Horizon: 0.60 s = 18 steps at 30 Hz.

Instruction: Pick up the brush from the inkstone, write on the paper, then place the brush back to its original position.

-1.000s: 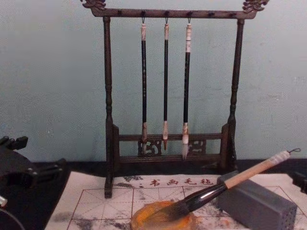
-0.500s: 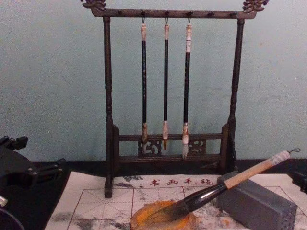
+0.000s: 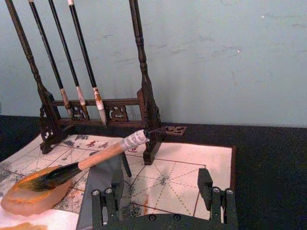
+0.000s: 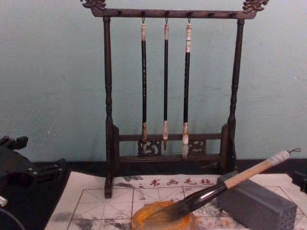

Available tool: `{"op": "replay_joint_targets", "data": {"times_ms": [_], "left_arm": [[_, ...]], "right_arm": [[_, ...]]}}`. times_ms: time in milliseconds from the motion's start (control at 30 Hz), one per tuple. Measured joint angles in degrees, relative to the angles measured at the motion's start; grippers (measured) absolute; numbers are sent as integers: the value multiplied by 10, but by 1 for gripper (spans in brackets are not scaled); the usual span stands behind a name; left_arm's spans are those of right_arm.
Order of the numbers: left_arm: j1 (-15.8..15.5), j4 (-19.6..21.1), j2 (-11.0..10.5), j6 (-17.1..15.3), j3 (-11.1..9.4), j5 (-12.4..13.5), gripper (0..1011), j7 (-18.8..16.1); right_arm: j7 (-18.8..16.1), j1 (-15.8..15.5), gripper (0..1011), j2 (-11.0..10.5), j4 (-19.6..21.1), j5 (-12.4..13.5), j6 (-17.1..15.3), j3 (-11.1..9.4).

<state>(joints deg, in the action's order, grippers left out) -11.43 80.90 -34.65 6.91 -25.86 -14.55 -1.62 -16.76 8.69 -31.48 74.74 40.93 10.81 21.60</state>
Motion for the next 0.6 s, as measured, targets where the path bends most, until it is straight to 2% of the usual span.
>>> {"op": "replay_joint_targets", "data": {"times_ms": [600], "left_arm": [[0,0,0,0,0,0,1001,0]], "right_arm": [[0,0,1000,0,0,0,0,0]]}}
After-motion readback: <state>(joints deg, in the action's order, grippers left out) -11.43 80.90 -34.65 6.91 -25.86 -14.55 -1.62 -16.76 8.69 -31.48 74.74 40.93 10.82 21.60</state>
